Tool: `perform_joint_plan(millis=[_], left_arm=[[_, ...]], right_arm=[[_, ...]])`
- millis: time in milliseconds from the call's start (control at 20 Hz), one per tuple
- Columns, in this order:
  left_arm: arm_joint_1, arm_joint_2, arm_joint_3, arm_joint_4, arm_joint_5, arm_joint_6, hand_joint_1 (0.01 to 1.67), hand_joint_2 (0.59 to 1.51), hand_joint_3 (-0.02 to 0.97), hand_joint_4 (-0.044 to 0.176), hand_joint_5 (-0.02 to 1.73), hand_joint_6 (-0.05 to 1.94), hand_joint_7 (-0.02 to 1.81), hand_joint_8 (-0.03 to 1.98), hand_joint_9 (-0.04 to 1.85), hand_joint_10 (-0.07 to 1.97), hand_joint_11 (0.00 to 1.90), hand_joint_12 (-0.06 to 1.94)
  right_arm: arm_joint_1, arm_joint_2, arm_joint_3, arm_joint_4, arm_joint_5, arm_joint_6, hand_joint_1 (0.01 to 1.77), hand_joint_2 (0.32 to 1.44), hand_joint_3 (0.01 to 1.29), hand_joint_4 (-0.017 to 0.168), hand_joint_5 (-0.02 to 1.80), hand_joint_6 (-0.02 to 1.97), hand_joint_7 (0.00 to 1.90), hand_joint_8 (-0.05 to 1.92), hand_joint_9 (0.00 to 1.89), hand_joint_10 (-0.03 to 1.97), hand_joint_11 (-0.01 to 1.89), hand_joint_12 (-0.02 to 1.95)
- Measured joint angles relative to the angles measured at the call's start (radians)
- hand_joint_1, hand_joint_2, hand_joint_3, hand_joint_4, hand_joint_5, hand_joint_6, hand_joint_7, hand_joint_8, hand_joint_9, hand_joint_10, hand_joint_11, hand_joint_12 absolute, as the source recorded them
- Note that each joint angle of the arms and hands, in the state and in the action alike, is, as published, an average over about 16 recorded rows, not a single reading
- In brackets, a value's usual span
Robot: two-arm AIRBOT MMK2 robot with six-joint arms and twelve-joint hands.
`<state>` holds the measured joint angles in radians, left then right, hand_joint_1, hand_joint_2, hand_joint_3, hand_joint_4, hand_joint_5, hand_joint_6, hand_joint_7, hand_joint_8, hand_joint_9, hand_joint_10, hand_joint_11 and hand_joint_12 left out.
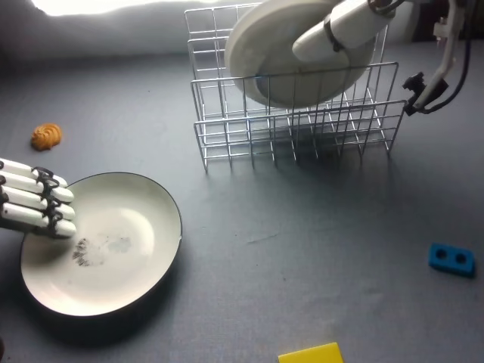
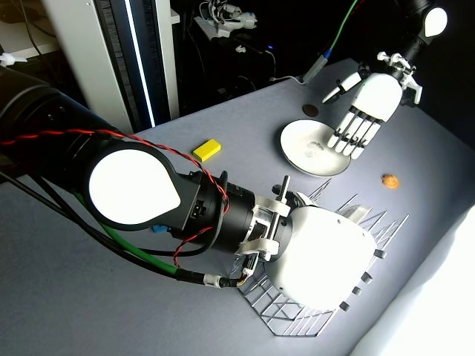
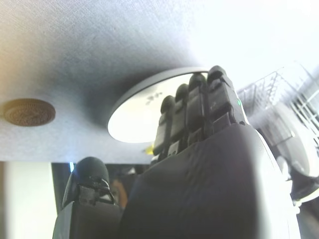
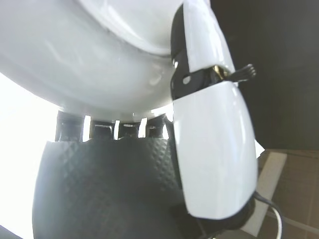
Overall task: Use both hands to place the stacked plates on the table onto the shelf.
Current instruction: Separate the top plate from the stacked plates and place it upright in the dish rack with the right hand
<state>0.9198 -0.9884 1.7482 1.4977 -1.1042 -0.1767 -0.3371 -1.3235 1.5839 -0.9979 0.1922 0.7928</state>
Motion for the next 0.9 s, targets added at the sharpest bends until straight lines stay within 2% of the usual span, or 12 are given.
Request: perform_joint_plan(millis=[300,650,900], left_arm=[[0.019,-0.008,0.004,-0.009,0.002,-0.010,0.01,1.199,0.012,0.000,0.08,0.02,0.06,0.02,0.01,-0.02,0.03,0.01],[-0.015,-0.010,0.014,-0.006,-0.009,-0.025,0.01,1.201,0.012,-0.001,0.07,0.02,0.07,0.02,0.01,-0.01,0.03,0.01],[-0.053,-0.006,0.026,0.004,-0.021,-0.032,0.01,1.201,0.012,0.000,0.07,0.02,0.07,0.02,0.03,0.00,0.03,0.01]], right_arm=[[0.006,0.009,-0.010,-0.002,-0.002,-0.001,1.14,1.03,0.01,-0.010,0.91,0.33,1.10,0.02,1.11,0.02,0.81,1.20],[0.021,0.014,-0.016,-0.008,-0.008,-0.005,1.08,1.03,0.01,-0.008,0.83,0.07,0.95,0.02,0.96,0.02,0.63,1.21],[0.036,0.017,-0.020,-0.012,-0.010,-0.011,1.05,1.02,0.01,-0.006,0.76,0.03,0.84,0.02,0.87,0.02,0.47,1.20]])
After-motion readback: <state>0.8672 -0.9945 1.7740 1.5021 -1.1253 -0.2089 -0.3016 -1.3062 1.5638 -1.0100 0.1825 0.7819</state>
